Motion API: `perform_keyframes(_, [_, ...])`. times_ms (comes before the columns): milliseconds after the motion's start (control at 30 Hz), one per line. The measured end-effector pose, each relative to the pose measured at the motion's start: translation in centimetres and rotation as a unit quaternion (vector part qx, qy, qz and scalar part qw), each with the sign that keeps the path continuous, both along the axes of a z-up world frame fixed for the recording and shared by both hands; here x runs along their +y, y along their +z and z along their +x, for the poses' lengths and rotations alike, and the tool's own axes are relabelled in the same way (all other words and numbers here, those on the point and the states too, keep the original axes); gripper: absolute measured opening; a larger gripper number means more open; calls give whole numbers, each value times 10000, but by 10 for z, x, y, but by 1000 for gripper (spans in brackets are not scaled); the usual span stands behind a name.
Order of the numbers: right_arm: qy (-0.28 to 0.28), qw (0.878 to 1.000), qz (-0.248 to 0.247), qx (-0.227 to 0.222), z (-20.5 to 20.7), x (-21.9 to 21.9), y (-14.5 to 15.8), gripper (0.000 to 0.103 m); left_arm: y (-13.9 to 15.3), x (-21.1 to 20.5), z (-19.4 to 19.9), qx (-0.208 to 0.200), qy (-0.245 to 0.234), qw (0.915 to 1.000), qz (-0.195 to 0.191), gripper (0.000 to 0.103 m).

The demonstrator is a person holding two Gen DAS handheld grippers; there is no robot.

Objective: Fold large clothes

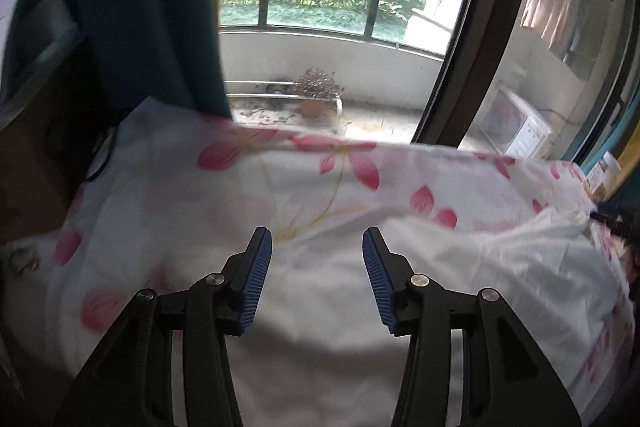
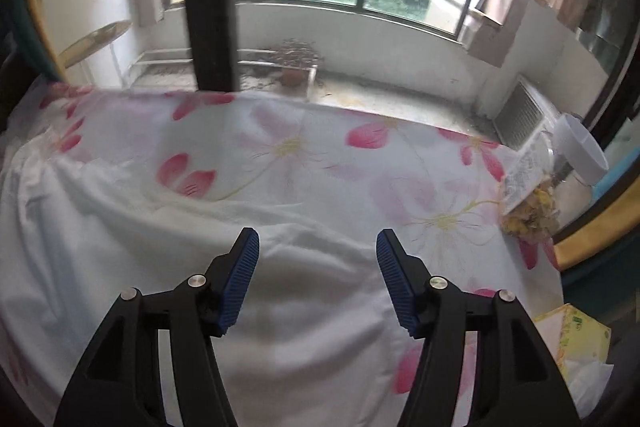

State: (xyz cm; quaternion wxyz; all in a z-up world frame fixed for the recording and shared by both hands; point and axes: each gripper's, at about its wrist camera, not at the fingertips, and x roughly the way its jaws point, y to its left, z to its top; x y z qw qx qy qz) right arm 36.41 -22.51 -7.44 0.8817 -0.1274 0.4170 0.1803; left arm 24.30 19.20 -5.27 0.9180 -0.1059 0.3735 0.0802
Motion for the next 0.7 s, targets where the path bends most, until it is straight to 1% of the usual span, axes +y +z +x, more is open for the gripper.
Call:
perform_keyframes(33, [-131,9998,126,29,4,-9,2,61,-2,0,-8,60,49,10000,43,50])
perform_keyframes(100, [-182,9994,263,121,7,-15,1,61,-7,0,-18,154,127,9998,101,50])
perform_keyframes(267, [165,9992,179,312,-1,-8,-16,60,-25,8,-43,415,390,9984,-59,51])
perform_keyframes(300, [224,9991,142,338,-2,-5,-19,56,-29,8,-45,477,425,9979,-89,51])
perform_keyframes(333, [301,9989,51,358,-3,0,-25,39,-34,10,-48,562,471,9972,-130,51])
perform_keyframes(367, [336,9987,-13,373,-3,3,-29,30,-37,11,-50,607,497,9968,-142,51])
perform_keyframes(433, [415,9985,41,342,-1,6,-28,9,-41,11,-54,680,540,9961,-129,51])
perform_keyframes(500, [375,9991,-38,210,2,8,-23,7,-41,12,-57,713,573,9957,-123,51])
perform_keyframes(533, [312,9994,6,150,6,6,-19,6,-40,13,-59,723,591,9956,-104,51])
perform_keyframes(700, [-55,9999,88,-4,25,-3,-9,5,-40,16,-65,829,725,9939,33,51])
